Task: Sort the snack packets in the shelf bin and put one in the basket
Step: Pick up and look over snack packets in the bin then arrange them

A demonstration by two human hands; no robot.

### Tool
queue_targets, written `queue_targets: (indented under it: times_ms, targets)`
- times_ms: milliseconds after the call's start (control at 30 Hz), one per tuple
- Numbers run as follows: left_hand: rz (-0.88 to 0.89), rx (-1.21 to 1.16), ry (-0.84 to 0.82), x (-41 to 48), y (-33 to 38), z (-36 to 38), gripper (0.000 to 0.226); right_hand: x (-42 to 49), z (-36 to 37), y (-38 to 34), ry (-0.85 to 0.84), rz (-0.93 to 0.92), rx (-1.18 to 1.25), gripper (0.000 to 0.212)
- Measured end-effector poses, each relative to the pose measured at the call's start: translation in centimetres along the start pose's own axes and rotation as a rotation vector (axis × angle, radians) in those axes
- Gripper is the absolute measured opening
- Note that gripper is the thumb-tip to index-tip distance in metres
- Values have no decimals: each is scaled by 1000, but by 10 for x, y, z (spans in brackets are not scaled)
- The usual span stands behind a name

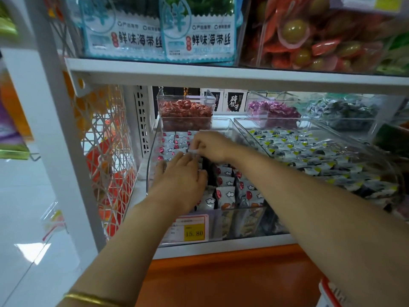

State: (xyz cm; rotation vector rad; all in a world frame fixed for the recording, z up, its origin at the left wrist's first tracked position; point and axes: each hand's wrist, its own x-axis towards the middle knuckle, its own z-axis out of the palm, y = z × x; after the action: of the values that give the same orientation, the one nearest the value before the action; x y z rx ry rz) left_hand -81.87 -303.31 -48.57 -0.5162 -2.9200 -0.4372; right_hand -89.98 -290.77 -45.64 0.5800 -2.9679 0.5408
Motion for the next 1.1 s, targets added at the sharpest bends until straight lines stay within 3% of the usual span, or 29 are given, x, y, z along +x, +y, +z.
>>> queue_targets:
  times_ms: [167, 300, 400, 600, 700, 800, 933, 1033, 1100]
  targets:
    - [8, 5, -3, 0, 0, -1, 50, 6, -5, -3, -30, -58, -73, 21]
    - [-1, -31, 3, -1, 1, -4, 50, 8, -16, 1, 181, -8, 61, 24]
    - [-1, -22, -15, -2, 2, -6, 50, 19, -14, -1, 289, 40, 0, 21]
    - [7, -48, -4, -4, 1, -7, 46, 35, 2, -11, 179, 57, -289, 14]
    - [14, -93, 33, -4, 1, -10, 38, 27, -8, -13, 257, 67, -127, 12]
    - [-8, -286, 144, -8, 3, -16, 22, 8, -25, -12, 499, 134, 128, 16]
    - [-65, -441, 273, -16, 8, -25, 32, -36, -34, -10, 805, 204, 350, 11]
    - [-75, -478, 326, -23, 15, -31, 36, -75, -29, -12, 866, 260, 613, 9]
    - [-67, -521, 343, -29, 20, -33, 22, -102, -26, -13, 851, 295, 762, 5]
